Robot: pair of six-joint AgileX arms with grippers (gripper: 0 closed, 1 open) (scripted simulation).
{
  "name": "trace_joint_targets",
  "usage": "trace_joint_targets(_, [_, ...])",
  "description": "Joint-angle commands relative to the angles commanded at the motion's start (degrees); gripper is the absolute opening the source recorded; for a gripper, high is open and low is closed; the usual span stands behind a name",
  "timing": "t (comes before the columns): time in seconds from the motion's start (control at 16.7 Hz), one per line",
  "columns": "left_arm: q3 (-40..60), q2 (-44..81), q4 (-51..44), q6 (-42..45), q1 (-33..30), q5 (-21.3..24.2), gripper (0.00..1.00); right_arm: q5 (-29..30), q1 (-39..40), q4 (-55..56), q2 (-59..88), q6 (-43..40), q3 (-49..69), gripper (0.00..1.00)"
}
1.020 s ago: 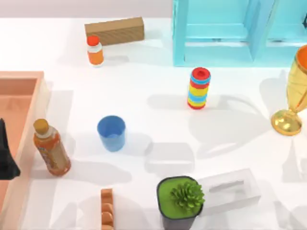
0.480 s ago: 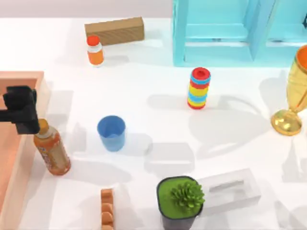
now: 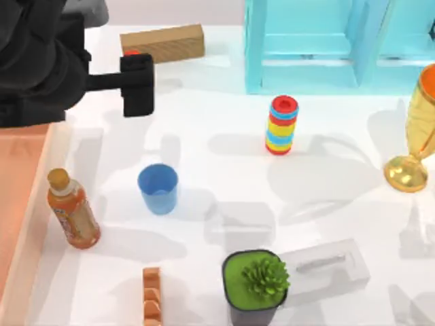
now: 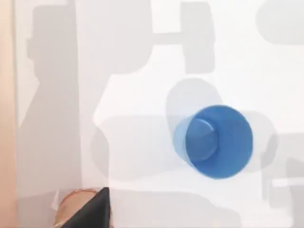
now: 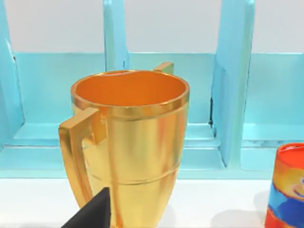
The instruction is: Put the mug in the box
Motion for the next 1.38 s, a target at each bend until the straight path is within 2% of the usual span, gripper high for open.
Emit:
trace_joint_targets(0.3, [19.43, 22.17, -14.15, -5.79, -5.68, -0.09, 1.00, 0.00, 0.00, 0.00, 0.00, 0.00, 0.00, 1.00])
trace_joint_targets(0.6, [30.25, 34.76, -22.11, -9.07, -8.80, -0.17, 1.00, 0.00, 0.00, 0.00, 0.00, 0.00, 0.00, 1.00])
trace_joint_targets(1.08, [30.19, 36.02, -21.78, -9.23, -8.85, -0.17, 1.00, 0.00, 0.00, 0.00, 0.00, 0.00, 0.00, 1.00])
trace_joint_targets(1.38, [21.02, 37.99, -9.98, -9.15, -8.87, -0.16, 1.00, 0.00, 0.00, 0.00, 0.00, 0.00, 0.00, 1.00])
